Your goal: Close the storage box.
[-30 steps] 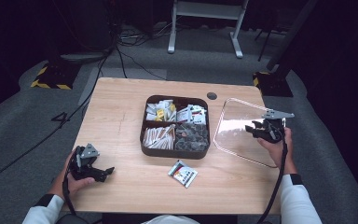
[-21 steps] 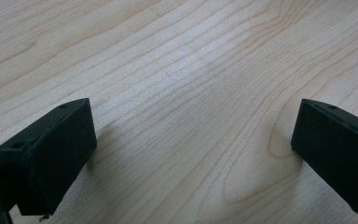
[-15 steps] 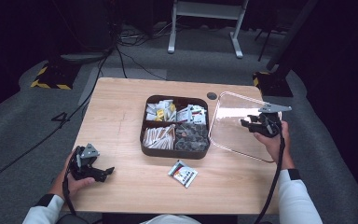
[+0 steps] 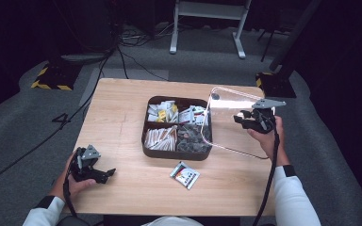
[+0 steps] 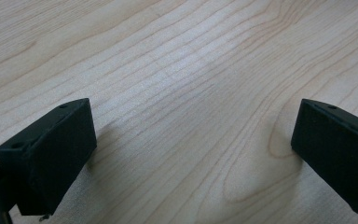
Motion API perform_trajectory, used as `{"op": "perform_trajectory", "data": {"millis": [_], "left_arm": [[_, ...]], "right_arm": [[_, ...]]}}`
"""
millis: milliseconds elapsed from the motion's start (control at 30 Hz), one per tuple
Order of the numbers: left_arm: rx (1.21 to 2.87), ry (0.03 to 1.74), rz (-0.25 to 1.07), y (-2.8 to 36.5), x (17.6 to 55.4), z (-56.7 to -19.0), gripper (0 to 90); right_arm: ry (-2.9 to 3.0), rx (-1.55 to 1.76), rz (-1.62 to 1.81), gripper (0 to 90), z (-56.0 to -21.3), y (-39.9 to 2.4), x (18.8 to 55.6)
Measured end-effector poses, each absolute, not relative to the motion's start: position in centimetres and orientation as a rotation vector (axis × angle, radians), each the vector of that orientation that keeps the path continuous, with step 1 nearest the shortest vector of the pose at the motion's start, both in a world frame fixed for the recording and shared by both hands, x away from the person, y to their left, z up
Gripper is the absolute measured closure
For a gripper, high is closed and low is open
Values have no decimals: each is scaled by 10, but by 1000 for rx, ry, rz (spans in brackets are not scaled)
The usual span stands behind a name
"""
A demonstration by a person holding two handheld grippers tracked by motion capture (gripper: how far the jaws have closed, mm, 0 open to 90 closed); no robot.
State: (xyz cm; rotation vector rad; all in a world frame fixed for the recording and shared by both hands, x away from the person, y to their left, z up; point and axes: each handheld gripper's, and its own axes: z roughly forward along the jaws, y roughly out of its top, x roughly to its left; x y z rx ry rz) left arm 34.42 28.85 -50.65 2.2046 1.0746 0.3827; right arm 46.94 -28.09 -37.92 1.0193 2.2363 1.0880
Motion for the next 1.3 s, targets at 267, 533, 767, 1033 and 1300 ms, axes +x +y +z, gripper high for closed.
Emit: {"op": "perform_trajectory", "data": {"millis": [267, 533, 767, 1033, 1300], "left_arm": [[2205, 1075, 383, 288, 344, -507, 2], [2205, 1074, 382, 288, 344, -507, 2], [2205, 1075, 382, 288, 344, -507, 2], [2204, 1075, 382, 288, 344, -507, 2], [2205, 1076, 384, 288, 344, -506, 3]], "right_arm": [[2255, 992, 1110, 596, -375, -257, 475], [2277, 958, 1116, 596, -374, -234, 479], [2293, 939, 1124, 596, -375, -211, 483], [2318, 922, 1137, 596, -379, -185, 487], [2340, 899, 1132, 596, -382, -165, 490]]}}
